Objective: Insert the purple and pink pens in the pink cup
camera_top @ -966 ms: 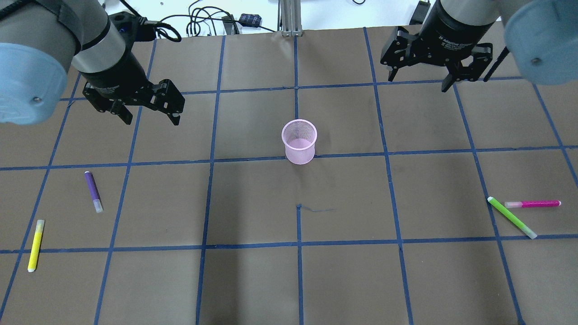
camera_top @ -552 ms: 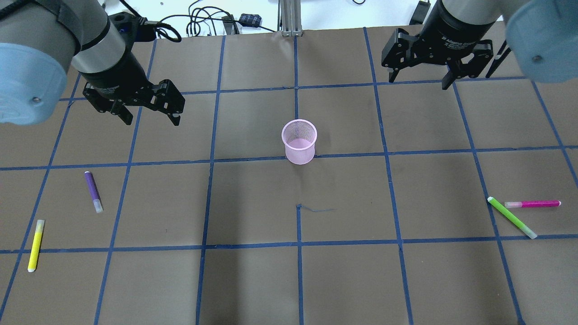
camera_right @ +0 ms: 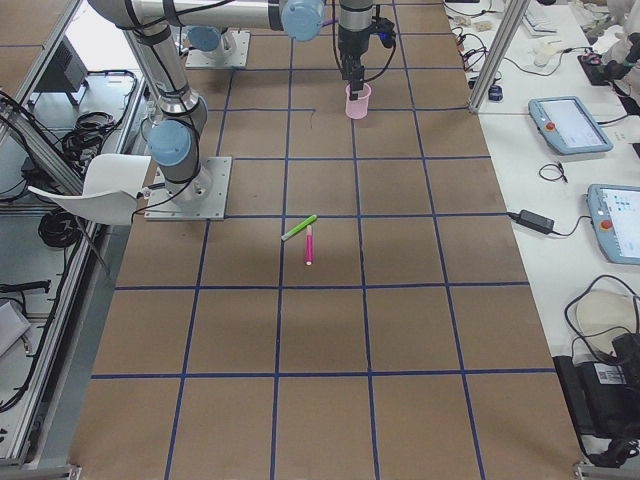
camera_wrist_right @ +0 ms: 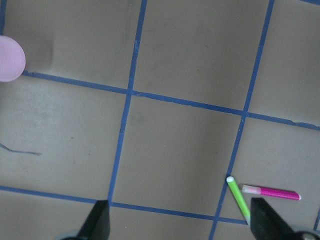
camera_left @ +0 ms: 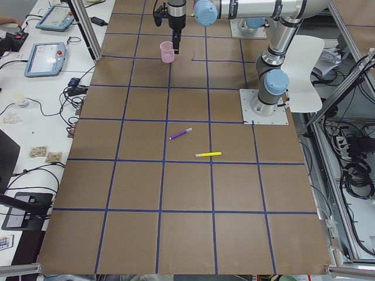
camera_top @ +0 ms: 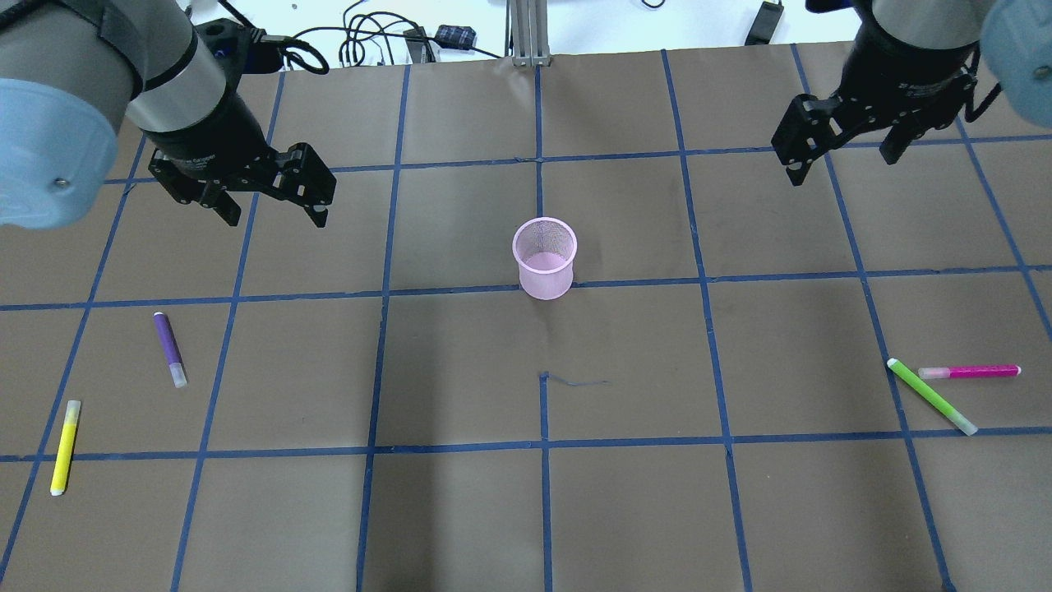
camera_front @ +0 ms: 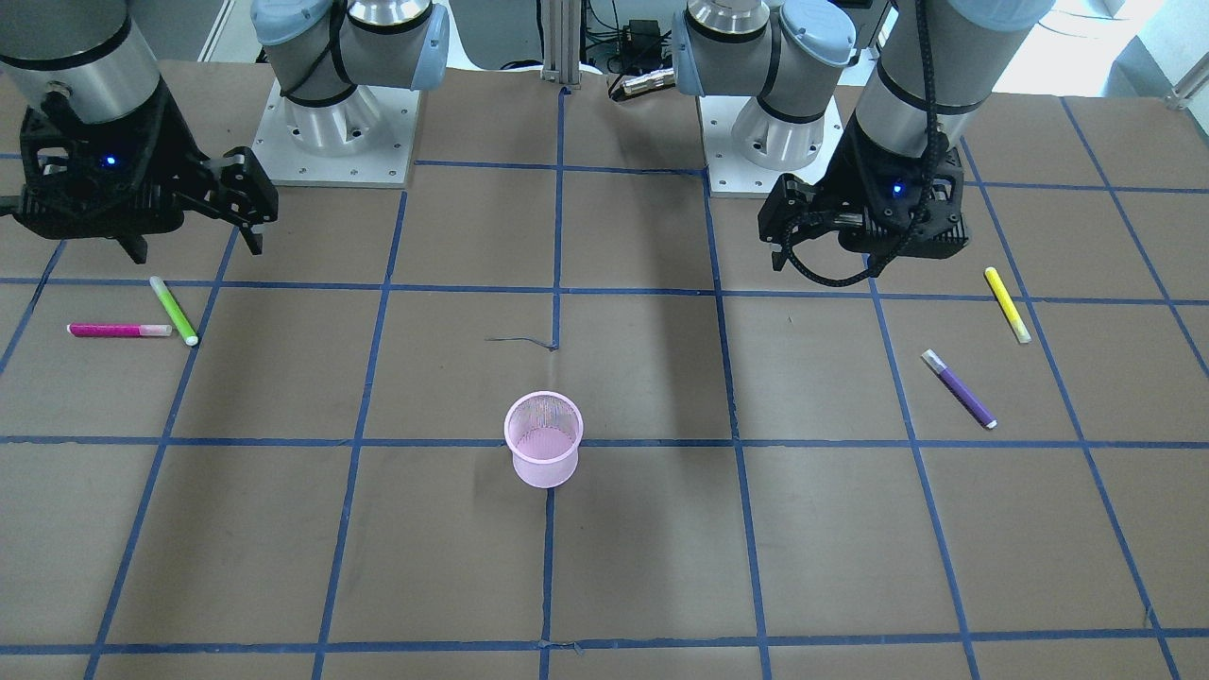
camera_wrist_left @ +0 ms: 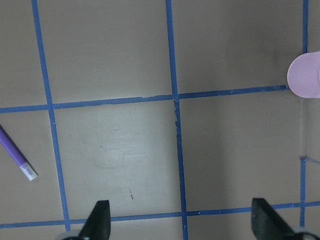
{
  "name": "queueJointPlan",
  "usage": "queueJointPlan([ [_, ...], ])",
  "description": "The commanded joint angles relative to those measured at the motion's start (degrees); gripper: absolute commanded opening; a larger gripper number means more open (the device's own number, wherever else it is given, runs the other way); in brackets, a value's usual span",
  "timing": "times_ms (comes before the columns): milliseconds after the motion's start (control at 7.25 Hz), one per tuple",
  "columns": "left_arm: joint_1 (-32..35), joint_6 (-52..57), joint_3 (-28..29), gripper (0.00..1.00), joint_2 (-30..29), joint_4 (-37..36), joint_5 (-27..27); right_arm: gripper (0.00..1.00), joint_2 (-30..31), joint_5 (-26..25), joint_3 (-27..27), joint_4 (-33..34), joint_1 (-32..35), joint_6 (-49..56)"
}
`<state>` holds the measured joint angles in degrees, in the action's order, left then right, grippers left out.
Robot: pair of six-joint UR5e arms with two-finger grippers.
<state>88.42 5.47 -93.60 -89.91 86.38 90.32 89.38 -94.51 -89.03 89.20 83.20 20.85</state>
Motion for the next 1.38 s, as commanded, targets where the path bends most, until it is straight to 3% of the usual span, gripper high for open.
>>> queueJointPlan([
  [0,0.0,0.1,0.0,1.0,-0.3,-0.1,-0.1,1.0,-0.2,-0.2,-0.6,-2.4,-9.8,22.4],
  [276,0.0,0.1,0.1,1.0,0.0,0.0,0.0,1.0,-0.3,0.3,-4.6,-1.4,-20.0,49.1],
  [414,0.0,0.1,0.1,1.0,-0.4,-0.1,-0.1,1.0,-0.3,0.5,-7.2,2.6,-24.2,60.0],
  [690,0.0,0.1,0.1,1.0,-0.5,-0.1,-0.1,1.0,-0.3,0.7,-17.3,18.8,-30.6,81.3],
  [966,-0.1,0.1,0.1,1.0,-1.2,-0.6,0.0,1.0,-0.3,2.2,-29.5,37.7,-36.5,88.4],
  [1241,-0.1,0.2,0.1,1.0,-1.4,-0.7,-0.1,1.0,-0.8,10.7,-35.4,39.7,-44.2,105.6],
])
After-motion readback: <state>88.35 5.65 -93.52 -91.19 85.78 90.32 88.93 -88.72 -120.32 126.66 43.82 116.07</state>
